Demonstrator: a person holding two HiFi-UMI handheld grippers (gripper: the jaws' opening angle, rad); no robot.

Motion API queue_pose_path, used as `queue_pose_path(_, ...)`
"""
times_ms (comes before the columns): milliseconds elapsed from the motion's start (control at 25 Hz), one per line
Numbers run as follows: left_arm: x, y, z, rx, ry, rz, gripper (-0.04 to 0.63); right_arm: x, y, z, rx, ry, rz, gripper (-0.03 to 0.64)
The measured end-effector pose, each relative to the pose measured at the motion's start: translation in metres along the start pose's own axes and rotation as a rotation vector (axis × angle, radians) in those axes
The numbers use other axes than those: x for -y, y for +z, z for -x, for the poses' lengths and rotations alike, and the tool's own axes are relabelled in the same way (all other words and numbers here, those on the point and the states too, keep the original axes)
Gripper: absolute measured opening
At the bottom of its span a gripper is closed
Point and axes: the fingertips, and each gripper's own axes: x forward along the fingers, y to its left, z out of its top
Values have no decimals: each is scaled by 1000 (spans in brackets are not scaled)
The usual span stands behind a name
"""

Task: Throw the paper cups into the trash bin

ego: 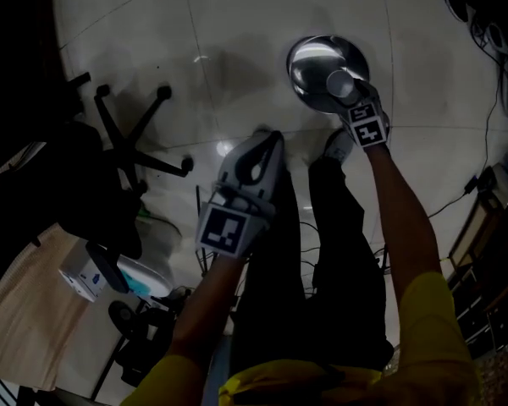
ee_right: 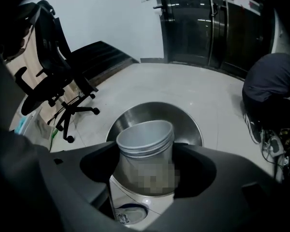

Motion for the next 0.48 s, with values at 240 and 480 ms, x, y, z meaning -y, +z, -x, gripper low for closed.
queue_pose_path(240, -12, -3, 12, -16, 23, -1, 2, -7, -18, -6, -39, 27, -14, 354)
queue_pose_path(480, -21, -10, 12, -26, 34, -15, 2, -16, -17, -13, -27, 28, -3, 359)
